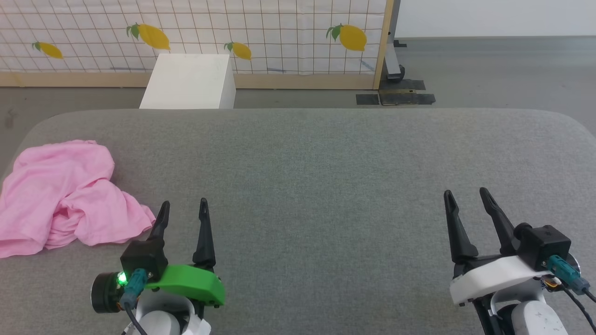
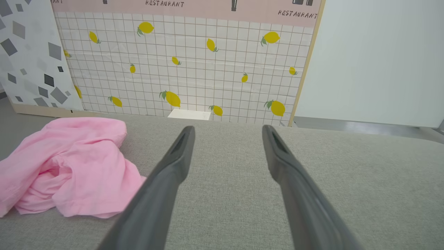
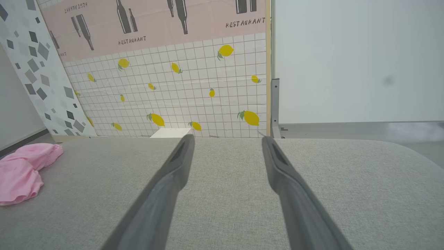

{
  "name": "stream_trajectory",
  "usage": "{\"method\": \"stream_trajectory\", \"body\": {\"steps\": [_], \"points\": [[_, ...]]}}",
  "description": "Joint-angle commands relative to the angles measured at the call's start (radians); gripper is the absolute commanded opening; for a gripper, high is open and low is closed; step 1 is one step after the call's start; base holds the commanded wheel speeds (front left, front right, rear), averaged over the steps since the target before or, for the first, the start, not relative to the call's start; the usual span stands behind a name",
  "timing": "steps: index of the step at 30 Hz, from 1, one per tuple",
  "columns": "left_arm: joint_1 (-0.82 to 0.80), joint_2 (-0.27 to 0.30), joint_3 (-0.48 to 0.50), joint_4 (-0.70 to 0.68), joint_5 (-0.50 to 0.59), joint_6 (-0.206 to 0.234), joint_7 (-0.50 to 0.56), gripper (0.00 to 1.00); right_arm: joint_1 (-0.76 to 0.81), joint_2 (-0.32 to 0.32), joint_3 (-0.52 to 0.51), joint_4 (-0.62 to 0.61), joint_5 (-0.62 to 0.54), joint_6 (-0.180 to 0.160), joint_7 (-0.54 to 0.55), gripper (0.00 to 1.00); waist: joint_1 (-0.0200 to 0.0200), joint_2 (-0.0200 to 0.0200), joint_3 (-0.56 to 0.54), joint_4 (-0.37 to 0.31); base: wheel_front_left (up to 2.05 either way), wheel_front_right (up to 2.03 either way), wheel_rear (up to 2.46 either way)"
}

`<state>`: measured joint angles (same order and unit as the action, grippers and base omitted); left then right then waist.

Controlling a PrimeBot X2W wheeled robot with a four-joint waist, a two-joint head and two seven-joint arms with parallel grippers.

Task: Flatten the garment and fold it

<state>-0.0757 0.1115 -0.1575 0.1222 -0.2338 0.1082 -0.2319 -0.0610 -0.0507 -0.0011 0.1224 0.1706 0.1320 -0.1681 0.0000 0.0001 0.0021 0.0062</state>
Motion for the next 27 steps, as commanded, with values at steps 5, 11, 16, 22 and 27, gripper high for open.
{"method": "stream_trajectory", "body": {"steps": [5, 11, 16, 22, 27], "points": [[0.013, 0.019, -0.008, -0.004, -0.024, 0.01, -0.02, 1.0, -0.009, 0.0, -0.003, -0.003, 0.014, -0.001, -0.011, 1.0, 0.0, -0.0001, 0.003, 0.005, 0.0, 0.0, 0.0], [0.014, 0.022, -0.018, 0.004, -0.038, 0.015, -0.03, 1.0, -0.011, 0.001, 0.002, -0.004, 0.019, -0.001, -0.01, 1.0, 0.0, -0.0001, 0.003, 0.004, 0.0, 0.0, 0.0], [0.015, 0.021, -0.021, 0.008, -0.049, 0.012, -0.03, 1.0, -0.008, 0.001, -0.002, -0.005, 0.016, -0.001, -0.003, 1.0, 0.0, -0.0001, -0.001, 0.002, 0.0, 0.0, 0.0], [0.013, 0.021, -0.024, 0.012, -0.051, 0.015, -0.03, 1.0, -0.006, 0.001, -0.004, -0.01, 0.009, -0.001, 0.005, 1.0, 0.0, -0.0001, 0.001, 0.003, 0.0, 0.0, 0.0], [0.011, 0.024, -0.026, 0.018, -0.05, 0.02, -0.03, 1.0, -0.005, 0.001, -0.005, -0.013, 0.005, -0.001, 0.011, 1.0, 0.0, -0.0001, 0.004, 0.005, 0.0, 0.0, 0.0]]}}
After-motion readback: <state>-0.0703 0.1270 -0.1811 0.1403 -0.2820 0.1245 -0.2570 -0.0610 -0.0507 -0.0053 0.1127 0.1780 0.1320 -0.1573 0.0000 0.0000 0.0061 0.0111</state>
